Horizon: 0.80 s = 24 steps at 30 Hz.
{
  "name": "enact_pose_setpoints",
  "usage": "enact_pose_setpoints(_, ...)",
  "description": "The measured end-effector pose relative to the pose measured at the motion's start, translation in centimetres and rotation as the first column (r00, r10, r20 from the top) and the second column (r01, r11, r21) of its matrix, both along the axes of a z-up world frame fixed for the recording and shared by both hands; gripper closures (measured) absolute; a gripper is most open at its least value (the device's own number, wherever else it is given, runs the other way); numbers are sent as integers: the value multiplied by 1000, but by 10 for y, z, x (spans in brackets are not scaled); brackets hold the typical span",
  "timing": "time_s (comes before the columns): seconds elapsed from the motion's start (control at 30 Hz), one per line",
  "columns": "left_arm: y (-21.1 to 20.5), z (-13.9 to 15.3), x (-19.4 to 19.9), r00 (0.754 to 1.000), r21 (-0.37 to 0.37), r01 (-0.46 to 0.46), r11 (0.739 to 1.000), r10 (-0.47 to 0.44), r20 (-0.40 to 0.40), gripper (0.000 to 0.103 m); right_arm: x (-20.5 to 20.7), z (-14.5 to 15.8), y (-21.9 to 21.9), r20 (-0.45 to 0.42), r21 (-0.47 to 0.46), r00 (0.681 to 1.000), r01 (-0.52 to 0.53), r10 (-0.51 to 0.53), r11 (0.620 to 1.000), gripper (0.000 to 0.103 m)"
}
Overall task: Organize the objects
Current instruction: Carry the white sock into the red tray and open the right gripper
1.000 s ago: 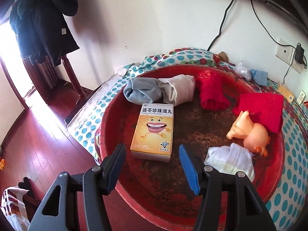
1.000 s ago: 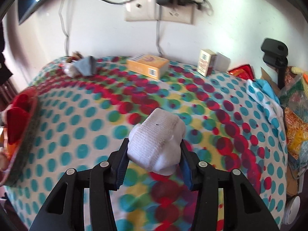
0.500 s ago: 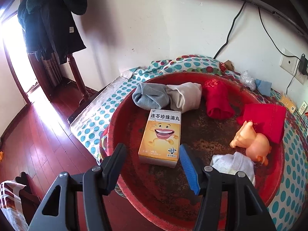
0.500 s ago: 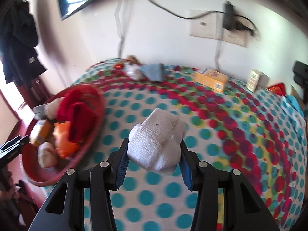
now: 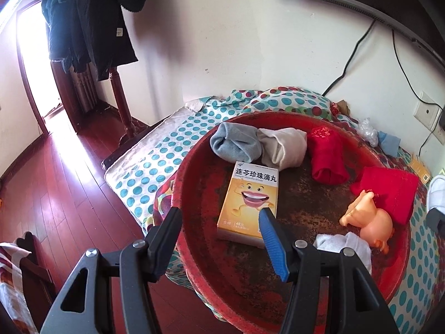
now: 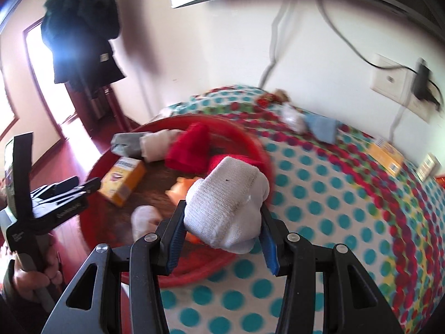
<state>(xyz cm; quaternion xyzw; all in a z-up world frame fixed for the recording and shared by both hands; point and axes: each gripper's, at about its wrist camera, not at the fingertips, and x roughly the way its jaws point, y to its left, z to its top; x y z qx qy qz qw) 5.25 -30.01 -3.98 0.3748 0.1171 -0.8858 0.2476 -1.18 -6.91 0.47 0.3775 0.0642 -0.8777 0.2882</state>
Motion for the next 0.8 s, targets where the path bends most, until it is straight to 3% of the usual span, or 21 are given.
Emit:
enact_pose_setpoints(0.47,-11,-1,4,999,24,-45,999,45,-5,44,7,-16,-93,49,66,984,-176,173,982,58)
enact_pose_setpoints(0.8,-12,-2,3,998,-3,-65,998,65,2,44,-2,-35,-109,79,108,977,-207,199,972,58)
